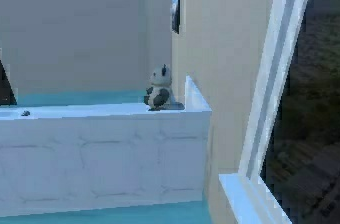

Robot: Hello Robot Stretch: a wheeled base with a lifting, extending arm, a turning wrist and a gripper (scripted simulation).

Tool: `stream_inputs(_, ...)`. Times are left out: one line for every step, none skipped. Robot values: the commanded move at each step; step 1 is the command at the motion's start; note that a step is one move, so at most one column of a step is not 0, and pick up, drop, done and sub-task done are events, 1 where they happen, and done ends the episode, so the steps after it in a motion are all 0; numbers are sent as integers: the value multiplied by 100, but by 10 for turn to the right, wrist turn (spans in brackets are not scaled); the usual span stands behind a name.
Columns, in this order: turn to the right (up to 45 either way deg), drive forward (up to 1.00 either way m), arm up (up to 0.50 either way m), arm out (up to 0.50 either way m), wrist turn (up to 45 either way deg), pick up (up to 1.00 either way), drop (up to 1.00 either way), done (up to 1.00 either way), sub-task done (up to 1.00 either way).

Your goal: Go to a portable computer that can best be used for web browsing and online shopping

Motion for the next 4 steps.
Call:
stream_inputs(-450,0,0,0,0,0,0,0,0)
stream_inputs(0,65,0,0,0,0,0,0,0)
stream_inputs(-360,0,0,0,0,0,0,0,0)
stream_inputs(0,100,0,0,0,0,0,0,0)
